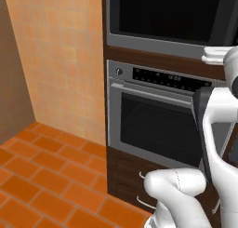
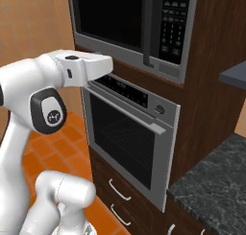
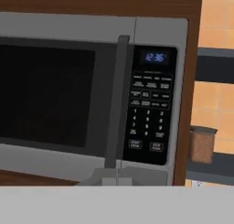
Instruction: Pick the lime from the sink and place it in the bowl. Then pick the bowl and place it in the microwave. Then close the microwave door and press the start button.
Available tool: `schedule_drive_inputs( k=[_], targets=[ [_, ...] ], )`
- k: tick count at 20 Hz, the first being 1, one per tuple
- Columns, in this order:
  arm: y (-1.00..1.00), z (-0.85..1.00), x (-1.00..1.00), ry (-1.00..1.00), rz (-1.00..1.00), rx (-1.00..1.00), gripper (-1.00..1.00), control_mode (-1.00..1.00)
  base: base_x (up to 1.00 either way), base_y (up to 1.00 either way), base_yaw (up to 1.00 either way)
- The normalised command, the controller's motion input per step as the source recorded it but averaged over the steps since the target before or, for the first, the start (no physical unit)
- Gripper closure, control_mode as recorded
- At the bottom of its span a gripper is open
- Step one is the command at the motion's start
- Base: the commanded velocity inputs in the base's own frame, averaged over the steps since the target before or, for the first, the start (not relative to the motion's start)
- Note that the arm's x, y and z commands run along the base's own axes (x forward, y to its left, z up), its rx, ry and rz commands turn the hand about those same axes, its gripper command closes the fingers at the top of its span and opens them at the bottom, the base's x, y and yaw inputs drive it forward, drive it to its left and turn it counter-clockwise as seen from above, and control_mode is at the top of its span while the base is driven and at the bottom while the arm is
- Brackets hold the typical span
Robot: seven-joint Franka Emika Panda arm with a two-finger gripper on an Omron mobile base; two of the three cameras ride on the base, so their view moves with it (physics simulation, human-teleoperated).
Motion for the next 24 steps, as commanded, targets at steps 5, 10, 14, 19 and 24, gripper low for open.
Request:
schedule_drive_inputs(
  k=[5, 10, 14, 19, 24],
  targets=[
    [-0.41, -0.01, -0.28, -0.06, 0.00, 0.18, 1.00, -1.00, 0.00, 0.00, 0.00],
    [-0.18, -0.12, 0.01, 0.00, 0.00, 0.14, 1.00, -1.00, 0.00, 0.00, 0.00],
    [-0.07, 0.00, 0.27, 0.01, 0.00, 0.02, 1.00, -1.00, 0.00, 0.00, 0.00],
    [-0.08, 0.00, 0.29, 0.01, 0.00, 0.00, 1.00, -1.00, 0.00, 0.00, 0.00],
    [-0.40, 0.00, 0.34, 0.04, 0.00, 0.04, 1.00, -1.00, 0.00, 0.00, 0.00]
  ],
)
